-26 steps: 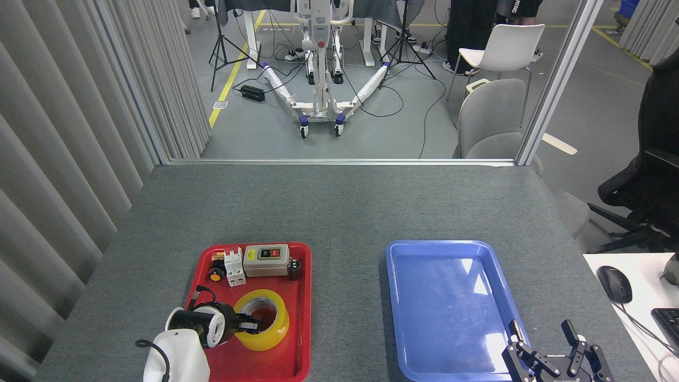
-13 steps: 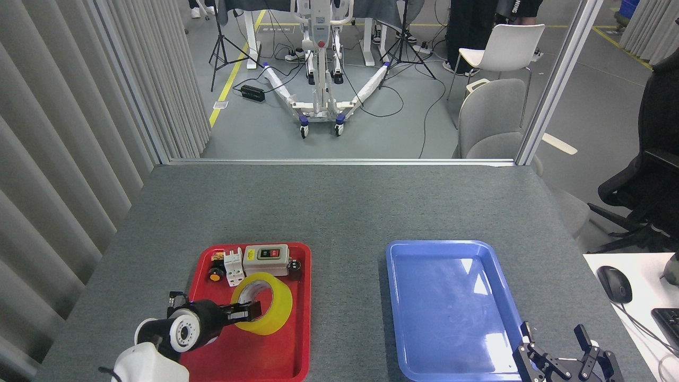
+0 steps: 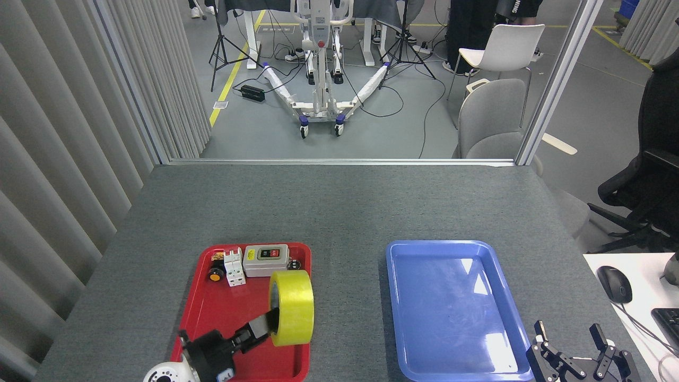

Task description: Place and move tape with both arms

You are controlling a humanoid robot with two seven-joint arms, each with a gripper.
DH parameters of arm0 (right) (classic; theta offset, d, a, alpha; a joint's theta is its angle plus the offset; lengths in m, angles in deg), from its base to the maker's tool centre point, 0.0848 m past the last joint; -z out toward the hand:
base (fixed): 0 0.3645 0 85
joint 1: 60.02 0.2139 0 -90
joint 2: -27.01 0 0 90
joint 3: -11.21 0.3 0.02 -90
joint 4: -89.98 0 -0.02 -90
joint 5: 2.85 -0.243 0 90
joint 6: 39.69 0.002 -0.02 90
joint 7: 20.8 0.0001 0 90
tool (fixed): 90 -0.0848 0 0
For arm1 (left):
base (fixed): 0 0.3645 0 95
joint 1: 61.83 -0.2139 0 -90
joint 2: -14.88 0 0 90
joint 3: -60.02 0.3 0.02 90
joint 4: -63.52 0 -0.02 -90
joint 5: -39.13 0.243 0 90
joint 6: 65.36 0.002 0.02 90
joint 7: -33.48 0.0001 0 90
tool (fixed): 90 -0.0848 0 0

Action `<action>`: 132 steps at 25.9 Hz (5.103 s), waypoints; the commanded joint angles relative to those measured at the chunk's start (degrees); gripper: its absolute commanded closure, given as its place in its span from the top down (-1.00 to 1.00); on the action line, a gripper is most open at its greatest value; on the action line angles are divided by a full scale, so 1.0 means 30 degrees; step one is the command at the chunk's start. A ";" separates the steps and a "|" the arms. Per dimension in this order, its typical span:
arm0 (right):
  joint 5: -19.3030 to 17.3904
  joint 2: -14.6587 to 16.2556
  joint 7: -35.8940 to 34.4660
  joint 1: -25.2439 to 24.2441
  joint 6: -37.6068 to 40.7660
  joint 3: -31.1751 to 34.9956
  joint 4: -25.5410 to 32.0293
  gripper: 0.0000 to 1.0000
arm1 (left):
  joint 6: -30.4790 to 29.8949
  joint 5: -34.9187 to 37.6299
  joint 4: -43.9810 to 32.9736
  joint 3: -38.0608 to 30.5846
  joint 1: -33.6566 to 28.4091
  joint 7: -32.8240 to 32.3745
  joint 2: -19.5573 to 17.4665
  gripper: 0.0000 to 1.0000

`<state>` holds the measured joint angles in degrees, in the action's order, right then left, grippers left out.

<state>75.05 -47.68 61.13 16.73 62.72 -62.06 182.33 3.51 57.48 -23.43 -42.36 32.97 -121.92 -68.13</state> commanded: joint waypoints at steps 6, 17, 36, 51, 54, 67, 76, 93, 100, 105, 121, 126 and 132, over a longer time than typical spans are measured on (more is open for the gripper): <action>0.0109 0.0814 0.0022 0.2190 0.2427 -0.0216 -0.0020 1.00 | -0.3270 -0.1957 0.1416 0.4917 -0.1454 -0.1022 -0.0104 -1.00; -0.5662 0.9455 -0.0593 0.3362 0.5532 -0.9355 -0.0049 1.00 | -0.3006 -0.1752 0.1650 0.7261 -0.1454 0.0062 -0.0045 -1.00; -1.5536 0.3831 1.4729 0.1721 1.0864 -0.7833 -0.0108 1.00 | -0.2860 -0.1840 0.1885 0.6265 -0.1219 -0.0085 -0.0045 -1.00; -1.5506 0.1253 1.5081 0.5676 1.0864 -0.8858 -0.1865 1.00 | -0.3153 -0.1928 0.1855 0.5591 -0.1219 -0.0495 -0.0075 -1.00; -1.5448 0.1107 1.5051 0.6350 1.0864 -0.9796 -0.2158 1.00 | -0.3270 -0.1957 0.1855 0.5415 -0.1249 -0.0495 -0.0075 -1.00; -1.5536 0.2952 1.4817 0.6350 1.0864 -1.0968 -0.1836 1.00 | -0.3504 -0.1957 0.1914 0.4917 -0.1337 -0.0612 -0.0104 -1.00; -1.5301 0.1985 1.4788 0.6379 1.0864 -1.1026 -0.2012 0.99 | -0.3533 -0.1957 0.1943 0.4595 -0.1337 -0.0641 -0.0104 -1.00; -1.4276 0.0989 1.4788 0.6965 1.0864 -1.1759 -0.2891 -0.35 | -0.3944 -0.1957 0.1914 0.4331 -0.1395 -0.1110 -0.0133 -1.00; -1.4276 0.0989 1.4788 0.6995 1.0864 -1.1759 -0.2891 -0.42 | -0.4090 -0.1957 0.1943 0.3921 -0.1425 -0.1374 -0.0133 -1.00; -1.4247 0.0989 1.4817 0.6965 1.0864 -1.1788 -0.2891 -0.42 | -0.4061 -0.1957 0.1885 0.3804 -0.1425 -0.1374 -0.0133 -1.00; -1.4276 0.0931 1.4817 0.6936 1.0864 -1.1817 -0.2861 -0.42 | -0.5789 -0.1957 0.2002 0.3130 -0.1425 -0.1286 -0.0133 1.00; -1.4305 0.0931 1.4788 0.6936 1.0864 -1.1817 -0.2861 -0.45 | -0.5819 -0.1957 0.2002 0.2749 -0.1425 -0.1198 -0.0104 1.00; -1.4422 0.1107 1.4788 0.6761 1.0864 -1.1964 -0.2832 -0.51 | -0.5731 -0.1430 0.1914 0.2164 -0.1425 0.1233 -0.0104 1.00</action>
<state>31.99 -44.62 105.45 37.32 95.30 -97.79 173.81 -13.97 52.21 -17.49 -34.66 28.69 -122.79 -68.44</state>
